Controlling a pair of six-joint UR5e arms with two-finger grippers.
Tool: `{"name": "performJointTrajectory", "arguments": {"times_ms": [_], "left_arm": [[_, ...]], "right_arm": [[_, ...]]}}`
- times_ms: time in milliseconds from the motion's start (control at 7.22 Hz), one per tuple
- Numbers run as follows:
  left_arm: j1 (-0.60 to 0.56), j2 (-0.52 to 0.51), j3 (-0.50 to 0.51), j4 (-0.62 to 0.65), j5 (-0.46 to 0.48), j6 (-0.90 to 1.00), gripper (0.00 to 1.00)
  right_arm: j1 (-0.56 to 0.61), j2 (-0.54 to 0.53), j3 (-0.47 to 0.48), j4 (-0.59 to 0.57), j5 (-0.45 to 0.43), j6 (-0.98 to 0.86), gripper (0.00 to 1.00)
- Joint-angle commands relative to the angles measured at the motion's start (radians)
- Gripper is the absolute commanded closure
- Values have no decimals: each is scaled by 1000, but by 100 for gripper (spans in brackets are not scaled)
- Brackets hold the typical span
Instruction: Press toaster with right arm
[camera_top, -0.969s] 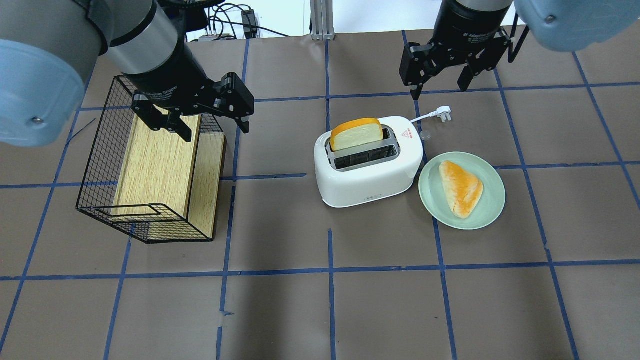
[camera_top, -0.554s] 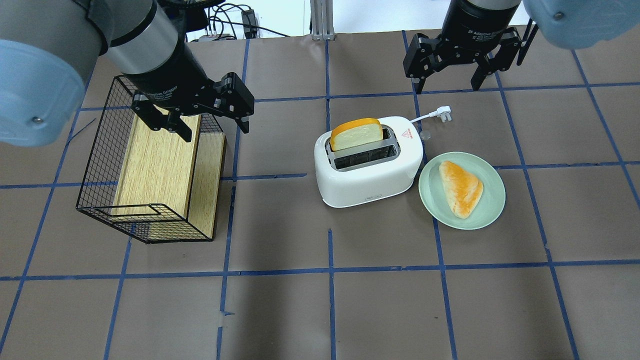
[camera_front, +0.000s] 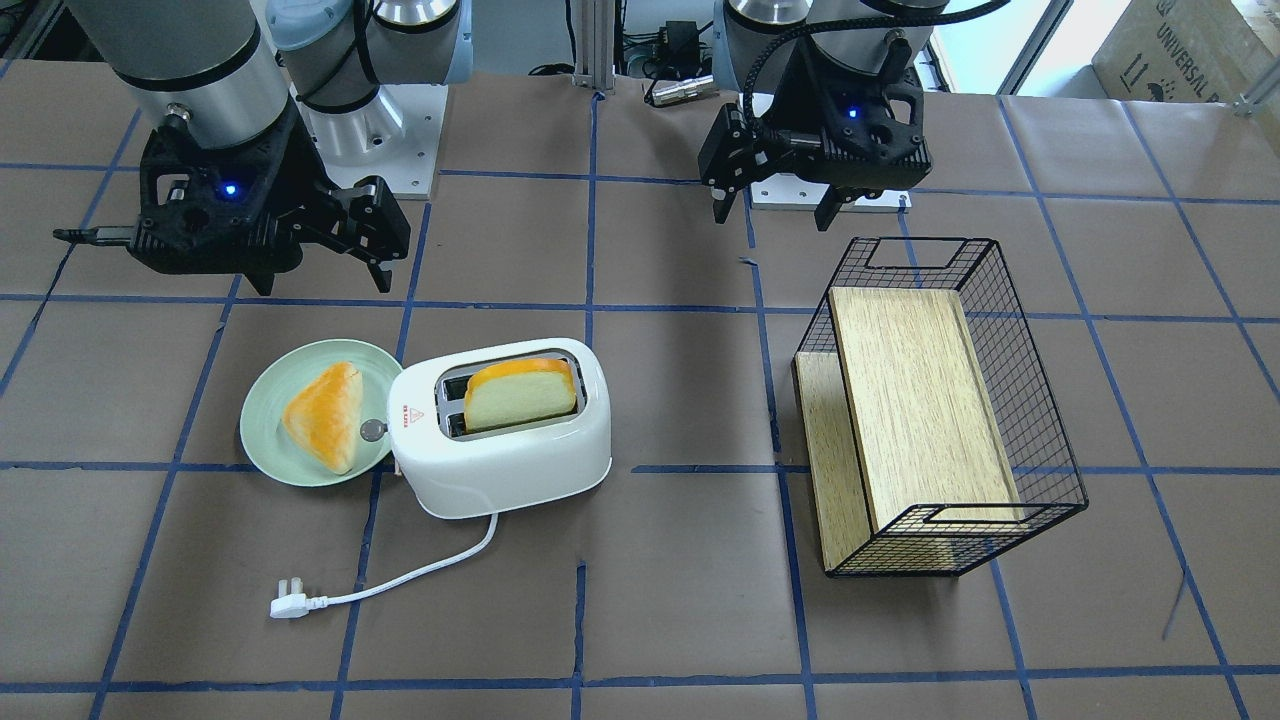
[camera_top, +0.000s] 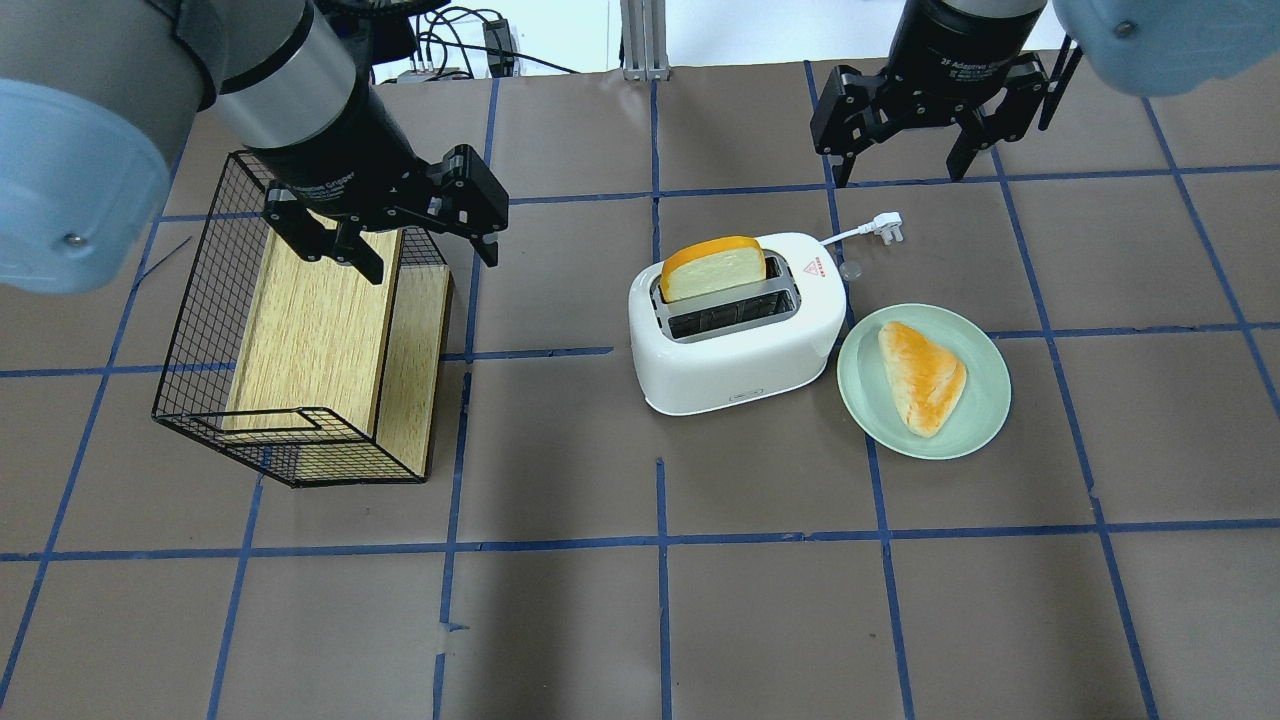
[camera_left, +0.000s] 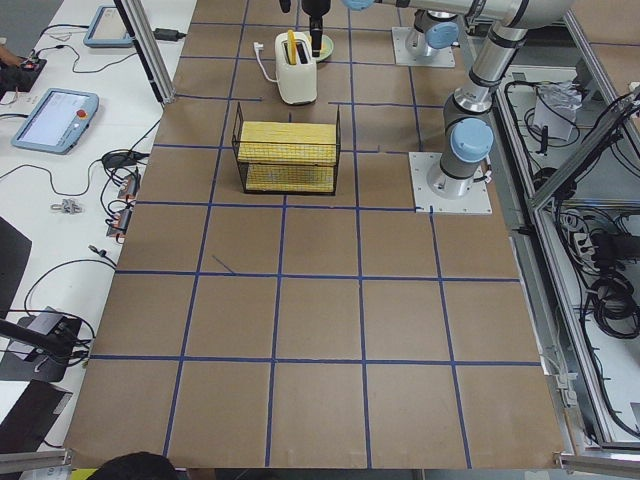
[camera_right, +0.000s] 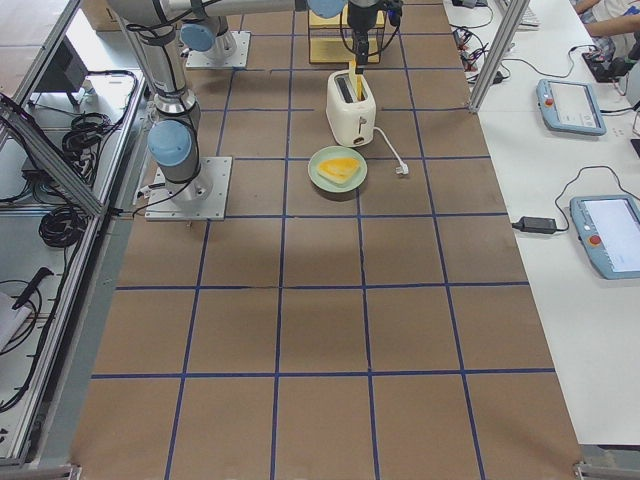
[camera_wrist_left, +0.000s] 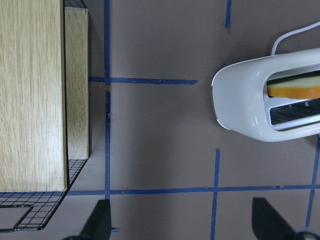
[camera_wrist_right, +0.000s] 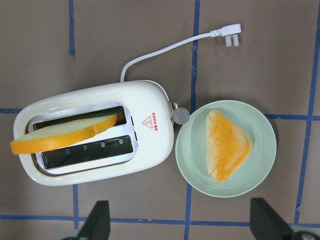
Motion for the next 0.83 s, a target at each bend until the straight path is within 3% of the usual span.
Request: {"name": "performJointTrajectory", "arguments": {"times_ms": [0, 692], "left_arm": [[0, 0, 0, 0, 0, 0, 0], [0, 0, 0, 0, 0, 0, 0]], "right_arm": [[-4, -5, 3, 7, -2, 1, 0], [1, -1, 3, 5, 7, -1, 0]]}}
